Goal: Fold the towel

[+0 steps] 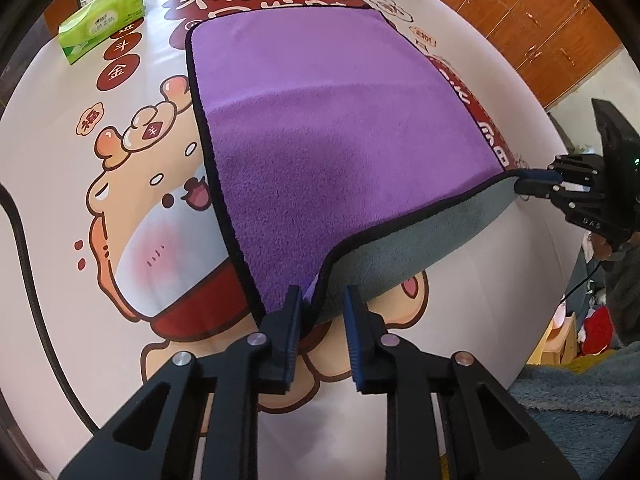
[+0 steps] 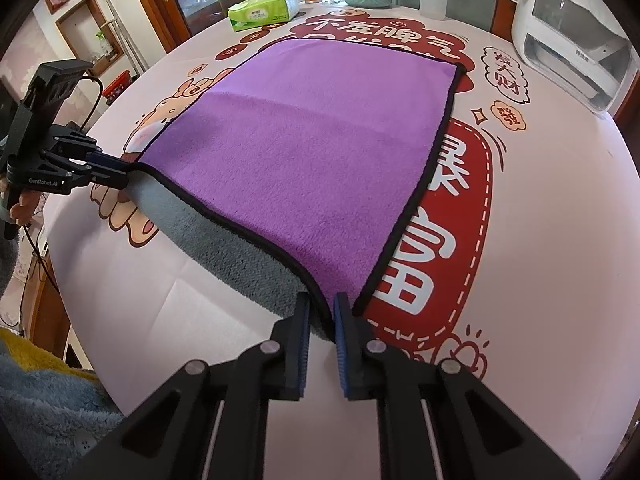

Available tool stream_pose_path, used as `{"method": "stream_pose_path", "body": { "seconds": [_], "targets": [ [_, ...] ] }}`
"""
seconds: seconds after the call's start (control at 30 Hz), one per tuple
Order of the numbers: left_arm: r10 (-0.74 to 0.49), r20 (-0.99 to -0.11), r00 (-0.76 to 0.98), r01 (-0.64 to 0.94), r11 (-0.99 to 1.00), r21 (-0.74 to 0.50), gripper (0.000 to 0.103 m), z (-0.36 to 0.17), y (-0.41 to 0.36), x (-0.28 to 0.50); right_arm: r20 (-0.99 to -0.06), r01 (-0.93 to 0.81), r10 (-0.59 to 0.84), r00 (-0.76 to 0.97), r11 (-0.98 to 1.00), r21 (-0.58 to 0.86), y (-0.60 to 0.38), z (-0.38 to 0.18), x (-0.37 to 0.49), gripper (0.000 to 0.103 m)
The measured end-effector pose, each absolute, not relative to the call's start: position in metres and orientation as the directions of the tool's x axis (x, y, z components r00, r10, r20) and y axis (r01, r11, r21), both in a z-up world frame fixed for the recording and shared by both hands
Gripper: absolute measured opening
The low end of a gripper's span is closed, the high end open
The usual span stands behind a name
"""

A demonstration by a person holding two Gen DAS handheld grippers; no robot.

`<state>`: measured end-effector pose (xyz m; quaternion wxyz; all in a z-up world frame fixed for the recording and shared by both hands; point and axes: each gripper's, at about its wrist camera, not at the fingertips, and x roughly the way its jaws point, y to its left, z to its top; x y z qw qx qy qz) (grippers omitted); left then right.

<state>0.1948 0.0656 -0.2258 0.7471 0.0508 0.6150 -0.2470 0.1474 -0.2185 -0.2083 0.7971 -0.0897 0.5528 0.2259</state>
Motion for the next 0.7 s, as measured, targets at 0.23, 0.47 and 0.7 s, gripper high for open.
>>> {"method": "stream_pose_path", "body": {
  "seconds": [0.23, 0.47, 0.7],
  "targets": [
    [-0.27, -0.956, 0.113, 0.41, 0.889, -0.203, 0.019, -0.232, 0.062, 0.201, -0.921, -0.463, 0.257, 0.292, 0.881, 0.099, -0.217, -0.208, 0.146, 0.011],
    [-0.283, -0.951, 0.122, 0.401, 0.891, -0.213, 0.009, -0.231, 0.062, 0.206, -0.92, -0.463, 0.252, 0.3, 0.881, 0.091, -0.217, -0.207, 0.144, 0.011],
    [-0.253, -0.956, 0.151, 0.421, 0.891, -0.169, 0.004, -0.223, 0.057, 0.201, -0.911, -0.442, 0.262, 0.32, 0.891, 0.101, -0.221, -0.201, 0.145, 0.005]
  ]
}}
